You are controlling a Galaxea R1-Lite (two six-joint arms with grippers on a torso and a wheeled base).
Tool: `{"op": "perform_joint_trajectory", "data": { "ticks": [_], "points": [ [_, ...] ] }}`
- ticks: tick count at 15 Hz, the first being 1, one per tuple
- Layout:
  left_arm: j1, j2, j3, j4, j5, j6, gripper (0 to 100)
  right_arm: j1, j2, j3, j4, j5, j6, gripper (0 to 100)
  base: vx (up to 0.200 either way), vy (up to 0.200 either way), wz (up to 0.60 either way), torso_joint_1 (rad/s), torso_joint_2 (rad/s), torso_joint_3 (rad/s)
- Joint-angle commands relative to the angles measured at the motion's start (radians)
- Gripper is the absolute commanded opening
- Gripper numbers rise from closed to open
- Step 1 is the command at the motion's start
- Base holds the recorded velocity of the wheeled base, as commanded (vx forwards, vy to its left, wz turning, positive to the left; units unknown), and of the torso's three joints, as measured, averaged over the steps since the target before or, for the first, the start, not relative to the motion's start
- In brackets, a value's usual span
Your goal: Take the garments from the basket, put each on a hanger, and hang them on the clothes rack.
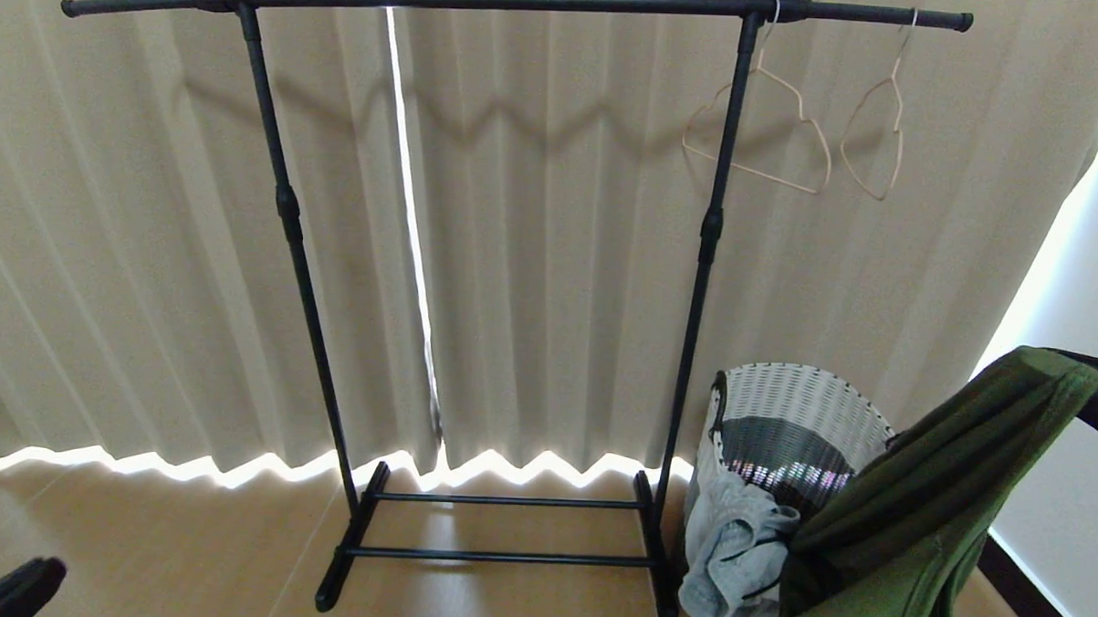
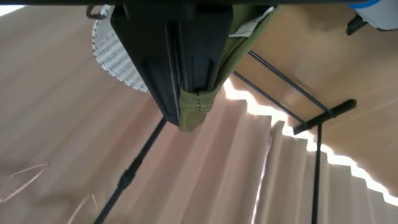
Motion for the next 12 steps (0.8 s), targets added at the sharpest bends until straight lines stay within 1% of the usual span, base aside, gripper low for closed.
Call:
{"op": "perform_joint_trajectory", "data": {
  "ticks": [1,2,3,4,5,6,7,8,9,12],
  "points": [
    [-0.201,0.325,-0.152,-0.042,0.056,-0.001,100,0.001,0.046,-0.042,-0.001,0.013,0.019,0,0.000,0.000,0.00,0.000,0.00,0.000],
    [-0.284,0.376,-0.180,-0.051,0.105,-0.004,100,0.001,0.059,-0.061,-0.001,0.035,0.066,0,0.000,0.000,0.00,0.000,0.00,0.000],
    [-0.422,0.455,-0.208,-0.085,0.203,-0.013,100,0.010,0.080,-0.093,0.006,0.070,0.147,0,0.000,0.000,0.00,0.000,0.00,0.000],
    [-0.523,0.524,-0.215,-0.139,0.281,-0.027,100,0.029,0.098,-0.111,0.018,0.075,0.186,0,0.000,0.000,0.00,0.000,0.00,0.000],
    [-0.554,0.554,-0.215,-0.163,0.304,-0.031,100,0.032,0.103,-0.121,0.029,0.076,0.193,0,0.000,0.000,0.00,0.000,0.00,0.000],
    [-0.609,0.620,-0.220,-0.214,0.324,-0.031,100,0.041,0.117,-0.136,0.047,0.081,0.207,0,0.000,0.000,0.00,0.000,0.00,0.000],
    [-0.654,0.678,-0.227,-0.238,0.327,-0.031,100,0.072,0.134,-0.145,0.045,0.078,0.235,0,0.000,0.000,0.00,0.000,0.00,0.000],
    [-0.710,0.751,-0.255,-0.243,0.329,-0.036,100,0.118,0.155,-0.165,0.044,0.078,0.292,0,0.000,0.000,0.00,0.000,0.00,0.000],
    [-0.756,0.801,-0.280,-0.245,0.329,-0.051,100,0.128,0.172,-0.177,0.044,0.078,0.316,0,0.000,0.000,0.00,0.000,0.00,0.000],
    [-0.933,0.952,-0.369,-0.272,0.332,-0.145,100,0.128,0.187,-0.188,0.039,0.075,0.319,0,0.000,0.000,0.00,0.000,0.00,0.000]
  ]
}}
